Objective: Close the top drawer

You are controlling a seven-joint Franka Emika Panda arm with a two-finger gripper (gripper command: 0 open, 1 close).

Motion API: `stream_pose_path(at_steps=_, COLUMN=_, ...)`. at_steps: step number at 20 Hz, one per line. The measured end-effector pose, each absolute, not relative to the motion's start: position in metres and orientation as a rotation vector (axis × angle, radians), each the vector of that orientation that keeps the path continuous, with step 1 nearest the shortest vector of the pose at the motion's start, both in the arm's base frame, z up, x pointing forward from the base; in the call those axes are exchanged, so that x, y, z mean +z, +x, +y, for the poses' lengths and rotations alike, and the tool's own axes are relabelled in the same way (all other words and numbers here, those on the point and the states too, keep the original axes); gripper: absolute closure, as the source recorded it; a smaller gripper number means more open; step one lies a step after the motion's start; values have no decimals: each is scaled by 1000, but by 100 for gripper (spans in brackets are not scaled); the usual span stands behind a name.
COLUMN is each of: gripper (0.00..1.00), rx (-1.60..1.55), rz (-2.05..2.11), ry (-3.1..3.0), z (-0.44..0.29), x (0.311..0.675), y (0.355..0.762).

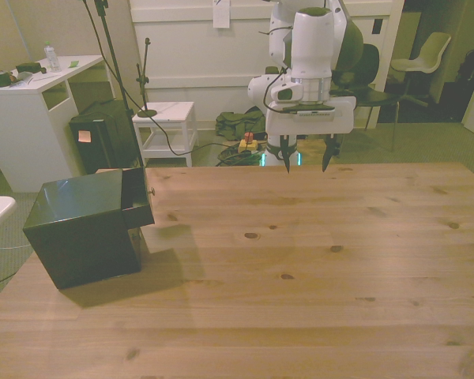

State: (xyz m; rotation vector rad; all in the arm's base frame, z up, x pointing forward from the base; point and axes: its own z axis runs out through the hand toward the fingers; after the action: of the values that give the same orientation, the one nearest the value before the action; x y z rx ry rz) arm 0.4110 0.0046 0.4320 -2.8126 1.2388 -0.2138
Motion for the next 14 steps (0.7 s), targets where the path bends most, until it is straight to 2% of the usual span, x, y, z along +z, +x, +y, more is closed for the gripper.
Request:
stream_pose_path(at_steps=6, gripper=0, rx=-224, rz=1293, ry=-2777, z=-6, x=435, y=422)
stream_pose_path(at_steps=14, gripper=0, rx=-418, rz=1720, ry=-2491, z=-82, x=448, y=502)
